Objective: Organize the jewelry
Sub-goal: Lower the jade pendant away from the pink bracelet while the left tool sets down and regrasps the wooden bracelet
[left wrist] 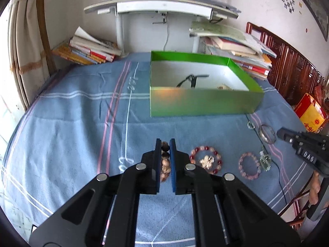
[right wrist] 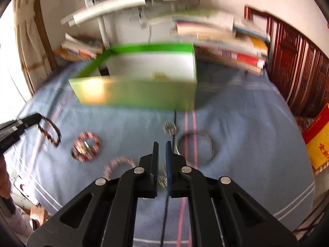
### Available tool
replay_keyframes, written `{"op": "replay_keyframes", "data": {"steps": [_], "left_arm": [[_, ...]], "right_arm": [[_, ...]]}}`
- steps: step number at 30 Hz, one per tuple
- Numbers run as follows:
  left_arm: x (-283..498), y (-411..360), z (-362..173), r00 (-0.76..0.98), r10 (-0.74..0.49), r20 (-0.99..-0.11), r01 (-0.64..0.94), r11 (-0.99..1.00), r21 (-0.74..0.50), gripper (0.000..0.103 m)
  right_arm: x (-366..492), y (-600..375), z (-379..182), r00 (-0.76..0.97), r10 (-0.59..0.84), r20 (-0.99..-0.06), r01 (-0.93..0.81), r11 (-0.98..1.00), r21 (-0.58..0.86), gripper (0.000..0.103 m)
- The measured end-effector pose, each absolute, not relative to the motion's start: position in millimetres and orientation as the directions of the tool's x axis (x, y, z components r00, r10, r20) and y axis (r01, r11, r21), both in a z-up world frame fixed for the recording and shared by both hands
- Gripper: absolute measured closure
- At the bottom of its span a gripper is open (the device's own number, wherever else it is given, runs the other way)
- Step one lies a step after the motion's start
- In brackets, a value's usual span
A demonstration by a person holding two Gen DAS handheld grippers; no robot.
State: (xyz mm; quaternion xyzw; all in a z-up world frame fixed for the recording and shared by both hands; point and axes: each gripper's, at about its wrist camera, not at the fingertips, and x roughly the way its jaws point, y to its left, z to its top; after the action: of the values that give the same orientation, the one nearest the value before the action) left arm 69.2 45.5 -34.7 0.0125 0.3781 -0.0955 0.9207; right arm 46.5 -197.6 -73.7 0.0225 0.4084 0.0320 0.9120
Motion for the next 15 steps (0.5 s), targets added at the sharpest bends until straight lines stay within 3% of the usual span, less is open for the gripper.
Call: {"op": "replay_keyframes", "data": {"steps": [5,7,14,15], "left_arm": [[75,49,-56,0.663,-0.154,-0.733,0.171,0.984,-0.052,0.095],[76,50,-65,0.65,-0.147,-0.746,0.166,0.985,-0.049,0.095],[80,67,-80,0.627,-0.118,-0.77,0.112,0.992,-0.06,0.09],[80,70,-81,0.625,-0.115,-0.772,0.107,0.992,-0.062,0.087]], "right_arm": [[42,-197,-100,0.605,0.106,-0.789,-0.058,0.994,0.089,0.083],[41,-194,-103,0.601,0.102,-0.793,-0.058,0.995,0.084,0.067],[41,-185,-110,0.596,0.122,-0.794,-0.086,0.992,0.088,0.067],[42,-185,-109,0.596,0.139,-0.791,-0.099,0.99,0.099,0.076]]}}
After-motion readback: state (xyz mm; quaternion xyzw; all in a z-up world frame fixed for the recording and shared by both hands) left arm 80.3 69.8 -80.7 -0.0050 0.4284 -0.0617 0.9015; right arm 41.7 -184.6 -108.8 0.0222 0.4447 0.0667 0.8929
